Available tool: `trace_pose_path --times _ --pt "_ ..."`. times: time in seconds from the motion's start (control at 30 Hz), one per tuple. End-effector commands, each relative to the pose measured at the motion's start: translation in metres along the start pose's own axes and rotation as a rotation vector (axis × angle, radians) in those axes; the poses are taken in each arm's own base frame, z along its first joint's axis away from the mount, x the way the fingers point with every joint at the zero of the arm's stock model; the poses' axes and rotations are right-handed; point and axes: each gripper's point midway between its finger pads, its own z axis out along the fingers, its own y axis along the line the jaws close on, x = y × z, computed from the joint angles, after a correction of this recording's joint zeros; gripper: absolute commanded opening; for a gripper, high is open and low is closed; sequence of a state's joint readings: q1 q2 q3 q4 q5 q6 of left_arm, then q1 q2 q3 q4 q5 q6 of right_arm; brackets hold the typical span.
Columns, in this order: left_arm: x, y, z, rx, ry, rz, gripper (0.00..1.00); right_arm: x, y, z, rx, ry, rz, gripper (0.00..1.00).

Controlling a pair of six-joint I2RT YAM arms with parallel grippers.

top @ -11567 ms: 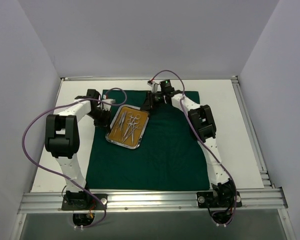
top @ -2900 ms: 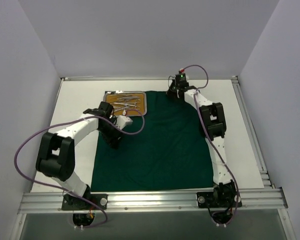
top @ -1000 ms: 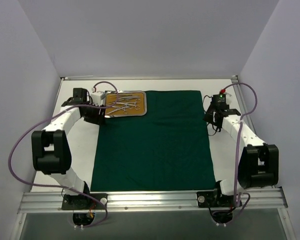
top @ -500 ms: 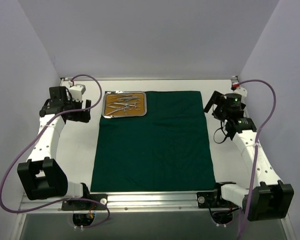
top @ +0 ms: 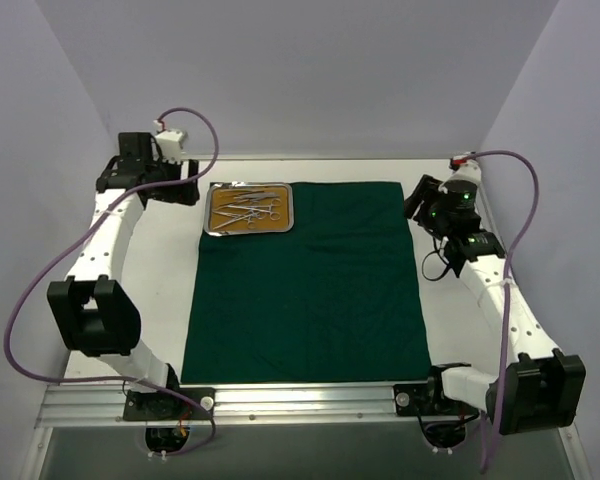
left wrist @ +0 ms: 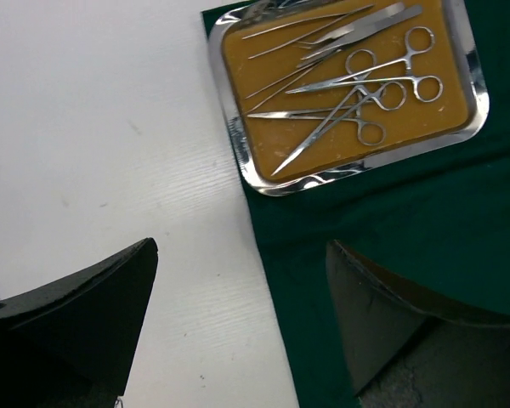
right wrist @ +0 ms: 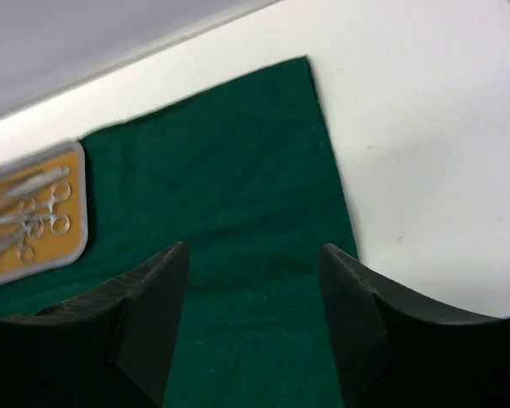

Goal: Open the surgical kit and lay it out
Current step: Pick up the medical item from the container.

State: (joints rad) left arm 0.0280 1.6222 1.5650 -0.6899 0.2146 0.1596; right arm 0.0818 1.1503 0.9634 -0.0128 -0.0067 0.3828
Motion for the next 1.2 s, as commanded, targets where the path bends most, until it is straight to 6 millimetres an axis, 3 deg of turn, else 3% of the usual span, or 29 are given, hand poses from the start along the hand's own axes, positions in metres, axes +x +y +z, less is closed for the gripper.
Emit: trace_pose_path --times 0.0,0.03,0.07,0.17,0.27,0.43,0.47,0.5,0.57,0.6,0.67,0.73,0.8,0.83,0.87,0.93,0.97,1.0,1.03,1.07,1.17 --pt "-0.015 -0.028 0.02 0.02 0.012 0.029 0.88 0.0 0.03 0.011 -0.048 0.008 -0.111 0.55" --pt "-0.015 -0.031 0.022 0.027 0.013 0.017 0.88 -0.007 0.036 0.011 -0.041 -0.005 -0.136 0.55" --pt "-0.012 -0.032 0.024 0.032 0.026 0.009 0.88 0.007 0.045 0.014 -0.059 0.04 -0.191 0.55" --pt "-0.002 -0.033 0.021 0.032 0.055 0.006 0.88 0.01 0.076 0.013 -0.171 0.09 -0.273 0.55" --pt "0.016 -0.03 0.006 0.018 0.072 0.019 0.88 0.02 0.112 0.022 -0.319 0.162 -0.316 0.55" --pt "0.067 -0.012 -0.009 -0.02 0.171 0.013 0.88 0.024 0.175 0.021 -0.48 0.17 -0.422 0.52" --pt "0.07 -0.004 -0.016 -0.038 0.17 0.003 0.88 0.031 0.184 0.024 -0.496 0.189 -0.436 0.52" --pt "0.075 0.006 -0.02 -0.061 0.178 -0.006 0.89 0.022 0.206 0.015 -0.541 0.164 -0.462 0.53" --pt "0.084 0.012 -0.027 -0.075 0.183 -0.021 0.89 0.031 0.221 0.015 -0.563 0.195 -0.496 0.54" --pt "0.086 0.014 -0.029 -0.075 0.178 -0.03 0.89 0.022 0.233 0.012 -0.582 0.169 -0.508 0.57" --pt "0.089 0.02 -0.035 -0.073 0.163 -0.051 0.89 0.037 0.25 0.012 -0.611 0.187 -0.563 0.57" --pt "0.093 0.023 -0.038 -0.078 0.164 -0.06 0.89 0.034 0.268 0.009 -0.632 0.159 -0.631 0.58" --pt "0.091 0.022 -0.043 -0.07 0.146 -0.056 0.89 0.054 0.277 0.023 -0.639 0.201 -0.683 0.59" --pt "0.091 0.023 -0.045 -0.071 0.143 -0.049 0.89 0.046 0.285 0.026 -0.632 0.185 -0.696 0.59" --pt "0.09 0.024 -0.05 -0.075 0.131 -0.046 0.89 0.066 0.29 0.041 -0.625 0.223 -0.721 0.59" --pt "0.096 0.022 -0.051 -0.067 0.139 -0.036 0.9 0.064 0.305 0.052 -0.64 0.209 -0.721 0.58" --pt "0.097 0.022 -0.053 -0.066 0.134 -0.031 0.9 0.085 0.307 0.07 -0.631 0.248 -0.73 0.58" --pt "0.1 0.021 -0.052 -0.06 0.139 -0.026 0.9 0.09 0.311 0.077 -0.635 0.252 -0.732 0.58" --pt "0.107 0.02 -0.05 -0.057 0.151 -0.023 0.9 0.083 0.32 0.082 -0.634 0.227 -0.73 0.58" --pt "0.109 0.021 -0.05 -0.06 0.149 -0.021 0.9 0.105 0.321 0.1 -0.622 0.26 -0.749 0.57" --pt "0.119 0.02 -0.042 -0.049 0.17 -0.025 0.9 0.125 0.338 0.122 -0.625 0.239 -0.834 0.54"
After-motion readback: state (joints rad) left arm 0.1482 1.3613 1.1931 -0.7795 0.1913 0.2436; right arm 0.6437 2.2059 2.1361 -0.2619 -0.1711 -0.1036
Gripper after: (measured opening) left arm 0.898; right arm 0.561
